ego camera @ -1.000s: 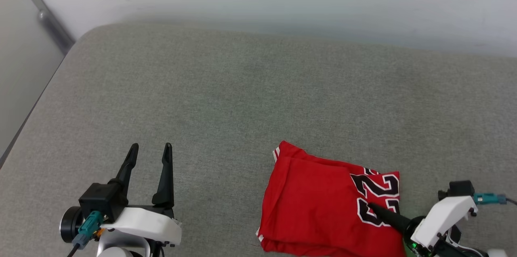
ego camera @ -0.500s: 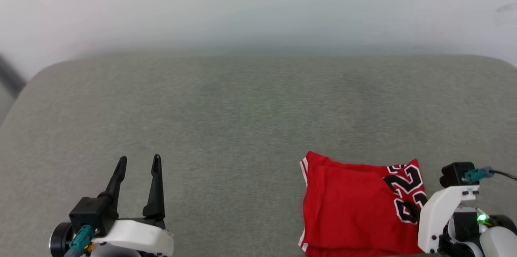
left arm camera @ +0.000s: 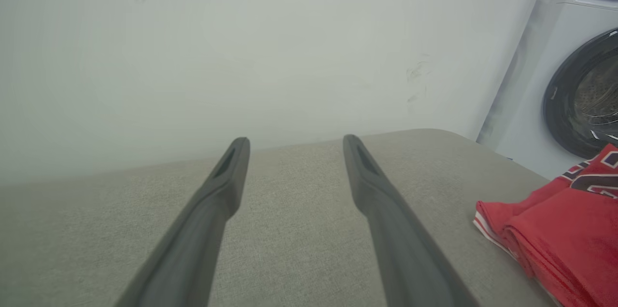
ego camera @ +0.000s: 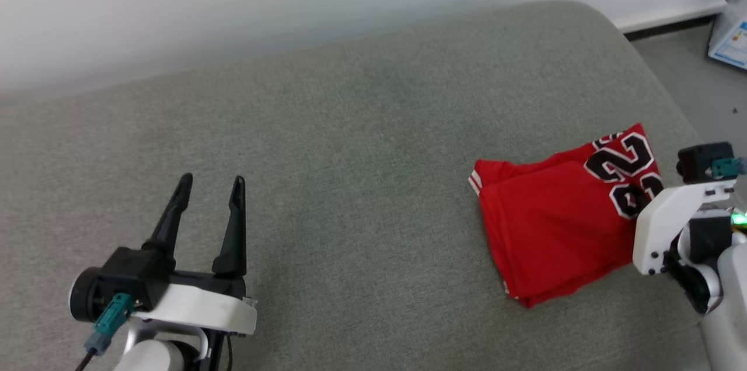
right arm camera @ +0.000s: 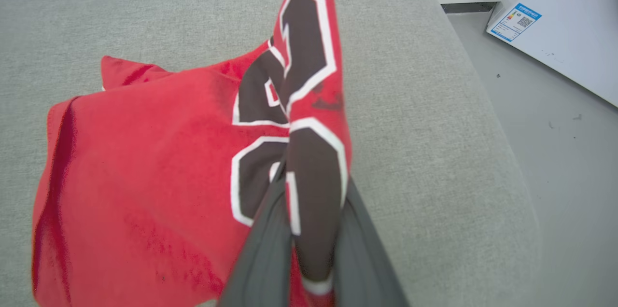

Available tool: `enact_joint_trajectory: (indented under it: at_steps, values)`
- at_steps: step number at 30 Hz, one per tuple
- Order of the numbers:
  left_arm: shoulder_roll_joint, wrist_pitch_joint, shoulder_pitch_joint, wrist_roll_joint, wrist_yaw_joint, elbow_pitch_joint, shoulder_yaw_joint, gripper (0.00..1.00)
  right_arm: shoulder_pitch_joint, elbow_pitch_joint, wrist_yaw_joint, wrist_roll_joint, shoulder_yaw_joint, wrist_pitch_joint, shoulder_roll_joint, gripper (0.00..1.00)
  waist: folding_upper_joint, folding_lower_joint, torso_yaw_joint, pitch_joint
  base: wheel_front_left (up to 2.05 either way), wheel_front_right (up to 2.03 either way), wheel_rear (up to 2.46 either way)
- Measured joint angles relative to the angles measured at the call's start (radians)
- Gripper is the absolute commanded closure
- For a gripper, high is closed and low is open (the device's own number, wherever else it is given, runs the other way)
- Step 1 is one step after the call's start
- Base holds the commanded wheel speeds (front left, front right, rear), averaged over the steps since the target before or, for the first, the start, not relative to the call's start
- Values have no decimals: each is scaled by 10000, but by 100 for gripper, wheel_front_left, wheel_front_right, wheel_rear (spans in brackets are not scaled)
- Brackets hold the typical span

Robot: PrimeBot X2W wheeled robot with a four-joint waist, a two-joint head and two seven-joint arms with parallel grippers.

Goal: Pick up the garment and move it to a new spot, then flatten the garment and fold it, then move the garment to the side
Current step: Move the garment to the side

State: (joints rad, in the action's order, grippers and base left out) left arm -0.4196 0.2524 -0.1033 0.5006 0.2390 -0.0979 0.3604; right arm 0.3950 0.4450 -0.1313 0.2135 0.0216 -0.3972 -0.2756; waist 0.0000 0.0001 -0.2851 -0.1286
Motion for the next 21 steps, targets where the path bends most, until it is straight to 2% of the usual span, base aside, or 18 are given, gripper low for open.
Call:
enact_joint_trajectory:
  at_steps: [4, 10, 15, 21]
  values:
    - [-339, -242, -566, -234, -105, -318, -25, 0, 892, 320, -2, -401, -539, 489, -40, 100, 0, 0, -348, -832, 0, 0, 0]
    - [-897, -863, -1321, -585, -194, -951, -27, 0, 2133, 1206, 0, -1618, -1990, 1352, -311, 100, 0, 1, -669, -2200, 0, 0, 0]
    - [-1281, -1300, -1892, -788, -341, -1434, -13, 0, 2939, 1856, 0, -2303, -3273, 2211, -311, 100, 0, 2, -726, -3270, 0, 0, 0]
    - [-1570, -1620, -2369, -947, -416, -1898, -46, 0, 3539, 2627, -2, -3367, -4606, 3250, -12, 100, 0, 2, -625, -4299, 0, 0, 0]
